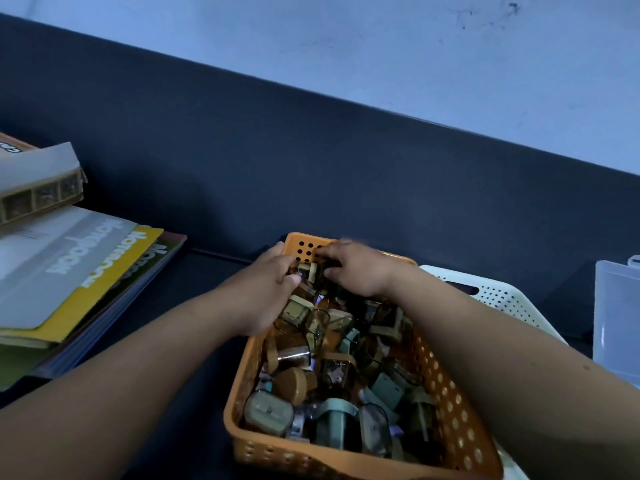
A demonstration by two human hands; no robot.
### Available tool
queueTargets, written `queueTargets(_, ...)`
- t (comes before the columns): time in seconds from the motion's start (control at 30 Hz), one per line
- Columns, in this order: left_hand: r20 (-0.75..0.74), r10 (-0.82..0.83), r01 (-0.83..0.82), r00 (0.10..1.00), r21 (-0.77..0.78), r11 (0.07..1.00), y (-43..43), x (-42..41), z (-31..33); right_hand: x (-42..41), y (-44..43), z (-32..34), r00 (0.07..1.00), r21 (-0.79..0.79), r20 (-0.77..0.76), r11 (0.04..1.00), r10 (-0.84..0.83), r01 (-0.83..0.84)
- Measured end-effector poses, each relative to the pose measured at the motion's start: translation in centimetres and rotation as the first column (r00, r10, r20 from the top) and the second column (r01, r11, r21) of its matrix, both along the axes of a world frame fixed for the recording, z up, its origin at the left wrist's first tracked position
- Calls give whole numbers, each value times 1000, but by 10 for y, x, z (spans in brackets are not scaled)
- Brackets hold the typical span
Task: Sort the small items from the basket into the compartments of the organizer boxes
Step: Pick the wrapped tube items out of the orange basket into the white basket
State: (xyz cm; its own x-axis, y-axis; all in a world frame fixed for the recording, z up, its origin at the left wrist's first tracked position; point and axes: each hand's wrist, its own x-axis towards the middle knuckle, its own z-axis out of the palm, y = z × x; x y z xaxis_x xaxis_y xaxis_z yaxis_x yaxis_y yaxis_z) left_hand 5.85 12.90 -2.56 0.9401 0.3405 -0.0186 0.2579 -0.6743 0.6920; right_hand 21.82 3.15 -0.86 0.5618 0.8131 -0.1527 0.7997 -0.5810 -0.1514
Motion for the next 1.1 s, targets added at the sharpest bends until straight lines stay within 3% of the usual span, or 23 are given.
queueTargets(0.2, -24, -14, 15, 1000, 23, 1000, 4, 2, -4, 0, -2, 3, 996, -120, 87, 992, 35, -24)
queueTargets(0.4, -37, -4, 4, 999, 16, 1000, 7, 4, -9, -11, -16, 11, 993, -79, -111, 996, 39, -48)
queueTargets(0.57, -33, -2, 2, 999, -12, 1000, 8, 5, -10, -2, -21, 22, 866, 144, -500, 986, 1, 81)
queueTargets(0.67, -32, -1, 1, 999, -25, 1000, 9, 5, -11, 5, -12, 10, 927, 170, -376, 982, -12, 82)
queueTargets(0.87, -18, -15, 15, 1000, -34, 999, 8, 5, -10, 6, 12, -4, 997, -107, -59, 993, 40, -46)
queueTargets(1.1, -17, -10, 9, 1000, -39, 999, 9, 6, -11, 18, 16, -16, 997, -256, 43, 965, 71, -58)
